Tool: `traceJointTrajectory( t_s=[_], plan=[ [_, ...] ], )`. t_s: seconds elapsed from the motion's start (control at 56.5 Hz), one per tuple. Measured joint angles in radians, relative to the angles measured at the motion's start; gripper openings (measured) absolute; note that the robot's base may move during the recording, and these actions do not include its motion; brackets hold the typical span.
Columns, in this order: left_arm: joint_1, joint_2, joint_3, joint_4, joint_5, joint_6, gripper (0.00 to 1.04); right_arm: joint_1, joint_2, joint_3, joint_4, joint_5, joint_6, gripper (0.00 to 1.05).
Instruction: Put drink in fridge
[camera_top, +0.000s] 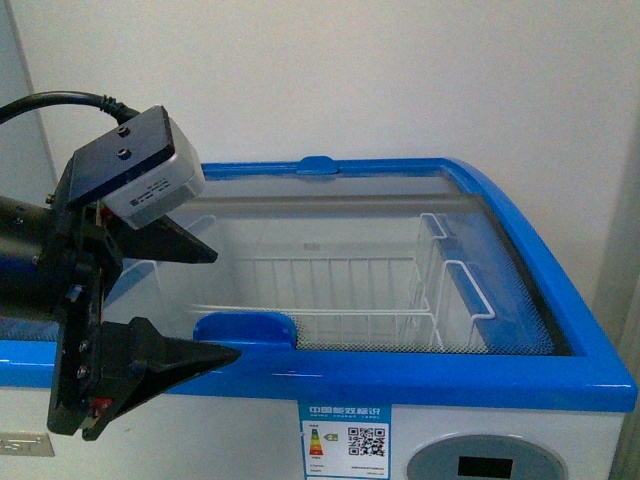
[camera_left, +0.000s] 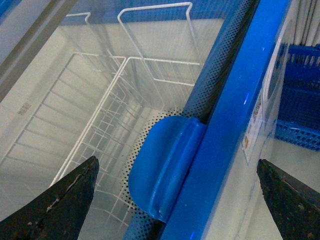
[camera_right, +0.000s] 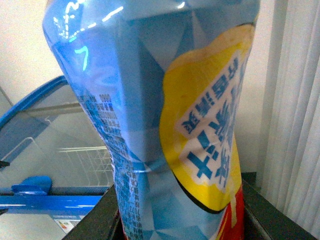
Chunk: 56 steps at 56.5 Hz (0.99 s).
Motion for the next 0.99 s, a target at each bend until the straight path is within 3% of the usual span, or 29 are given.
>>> traceJointTrajectory(
  t_s=[0.46, 0.655, 0.991],
  plan=[
    [0.027, 0.174, 0.146, 0.044, -0.015, 0.017, 0.97, 0.0, 0.0, 0.0, 0.0, 0.0, 0.0, 0.41],
    [0.036, 0.251, 0.226, 0.023, 0.023, 0.016, 0.97, 0.0, 0.0, 0.0, 0.0, 0.0, 0.0, 0.41],
    [0.039, 0.426, 0.534, -0.067, 0.011, 0.016, 0.97, 0.0, 0.0, 0.0, 0.0, 0.0, 0.0, 0.41]
  ],
)
